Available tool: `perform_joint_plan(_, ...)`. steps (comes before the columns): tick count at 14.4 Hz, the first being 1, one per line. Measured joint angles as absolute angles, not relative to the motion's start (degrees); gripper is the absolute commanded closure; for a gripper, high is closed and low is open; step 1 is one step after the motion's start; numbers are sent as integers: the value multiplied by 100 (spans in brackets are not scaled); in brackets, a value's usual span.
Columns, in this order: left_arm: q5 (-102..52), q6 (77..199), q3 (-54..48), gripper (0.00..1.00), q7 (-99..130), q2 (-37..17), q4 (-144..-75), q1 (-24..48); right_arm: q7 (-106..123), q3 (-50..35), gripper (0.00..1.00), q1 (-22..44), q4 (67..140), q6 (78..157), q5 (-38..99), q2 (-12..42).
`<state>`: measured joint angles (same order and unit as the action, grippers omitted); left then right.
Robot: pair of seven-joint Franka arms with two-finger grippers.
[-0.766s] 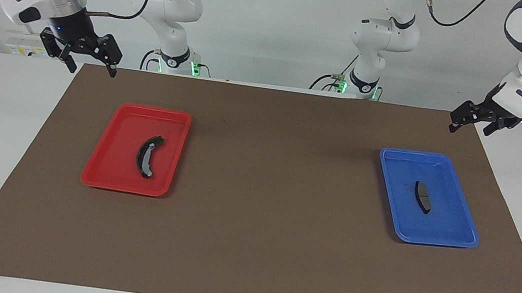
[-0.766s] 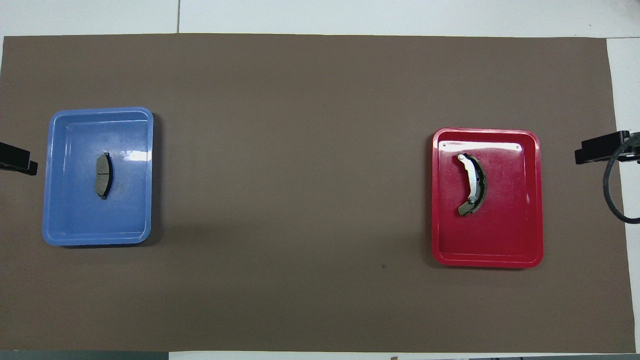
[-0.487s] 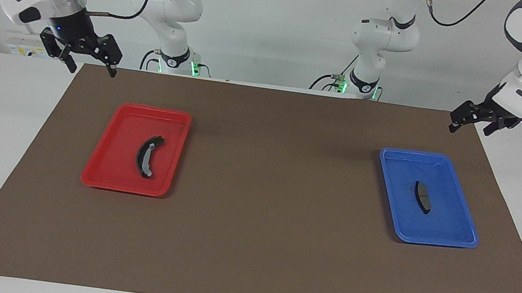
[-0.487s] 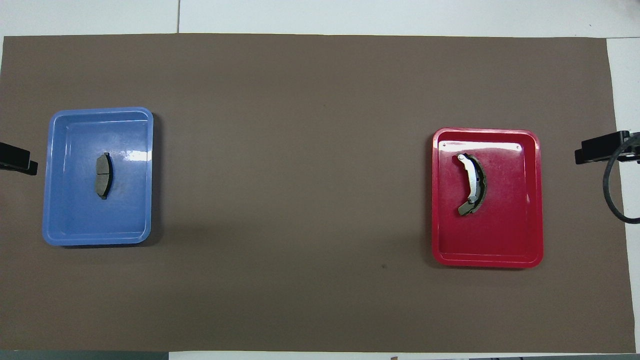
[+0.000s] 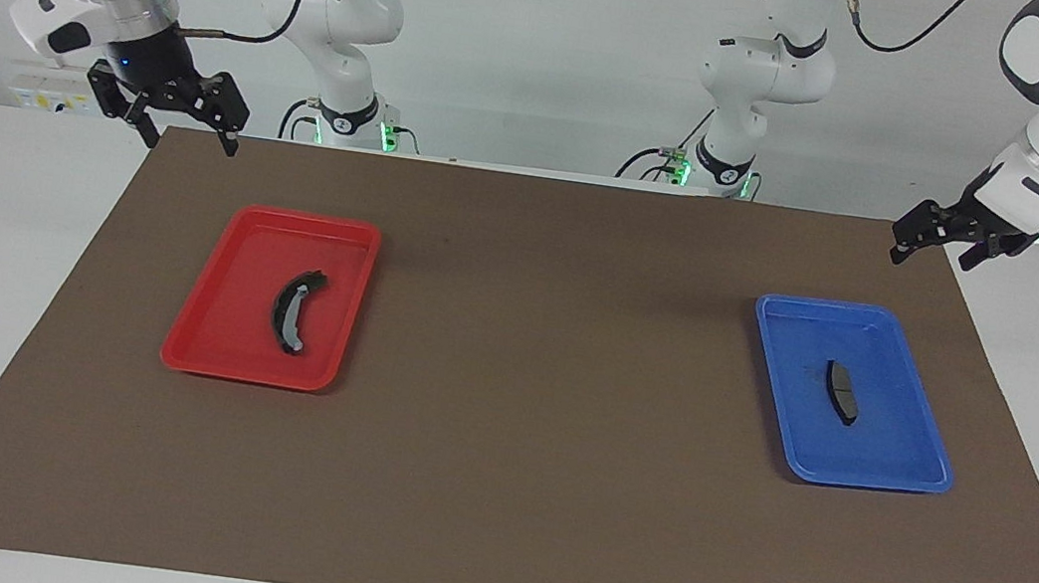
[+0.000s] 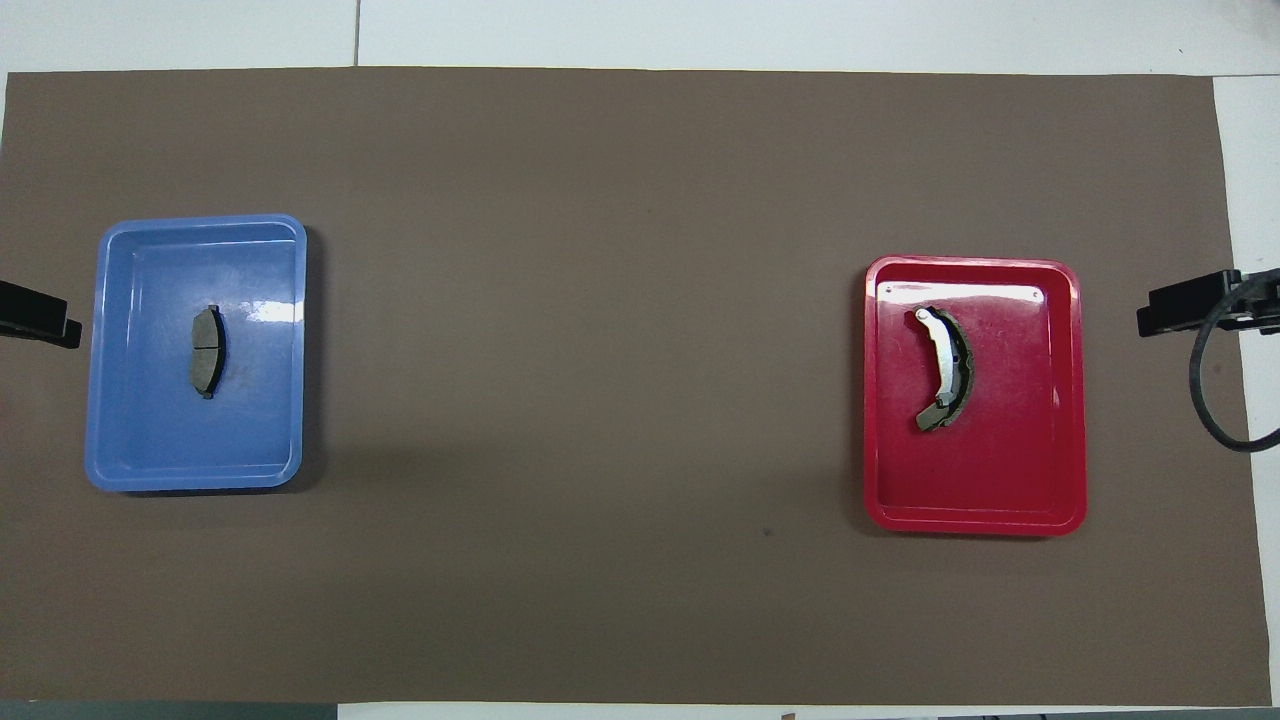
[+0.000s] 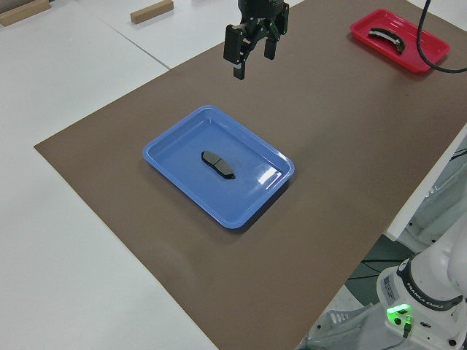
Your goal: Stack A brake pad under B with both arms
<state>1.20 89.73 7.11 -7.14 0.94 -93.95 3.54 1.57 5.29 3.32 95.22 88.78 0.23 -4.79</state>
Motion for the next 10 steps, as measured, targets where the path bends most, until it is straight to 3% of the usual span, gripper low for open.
perform_joint_plan(6,120,10105,706,1,-716,85,-10051,353,157,522,0,572,10908,10443,27,-519)
perform_joint_plan(10,120,11237,720,1,-839,-53,-10912,342,157,511,0,704,12112,11946,28,-67)
